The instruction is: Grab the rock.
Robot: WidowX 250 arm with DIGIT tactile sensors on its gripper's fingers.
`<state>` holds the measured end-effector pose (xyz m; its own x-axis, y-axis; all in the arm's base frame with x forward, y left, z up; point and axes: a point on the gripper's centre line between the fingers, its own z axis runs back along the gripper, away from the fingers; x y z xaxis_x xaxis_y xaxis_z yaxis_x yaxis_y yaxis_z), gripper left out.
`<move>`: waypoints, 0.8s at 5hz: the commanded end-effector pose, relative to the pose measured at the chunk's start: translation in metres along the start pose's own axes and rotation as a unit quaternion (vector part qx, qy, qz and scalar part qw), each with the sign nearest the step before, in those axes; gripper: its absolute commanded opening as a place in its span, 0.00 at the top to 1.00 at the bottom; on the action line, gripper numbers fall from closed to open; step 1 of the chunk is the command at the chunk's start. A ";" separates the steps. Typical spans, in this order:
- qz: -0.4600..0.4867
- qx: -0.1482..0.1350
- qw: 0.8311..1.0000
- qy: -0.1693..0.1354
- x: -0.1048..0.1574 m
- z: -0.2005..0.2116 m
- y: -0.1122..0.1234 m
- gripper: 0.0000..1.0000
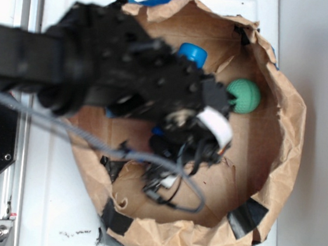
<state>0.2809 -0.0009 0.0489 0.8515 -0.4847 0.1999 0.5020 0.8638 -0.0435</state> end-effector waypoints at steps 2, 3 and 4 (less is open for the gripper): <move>0.003 0.005 1.000 0.014 -0.004 -0.013 0.002 1.00; 0.002 0.009 1.000 0.011 -0.005 -0.012 0.002 1.00; 0.016 0.004 1.000 -0.006 -0.004 0.010 0.002 1.00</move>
<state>0.2683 -0.0027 0.0416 0.8705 -0.4674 0.1542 0.4836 0.8704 -0.0920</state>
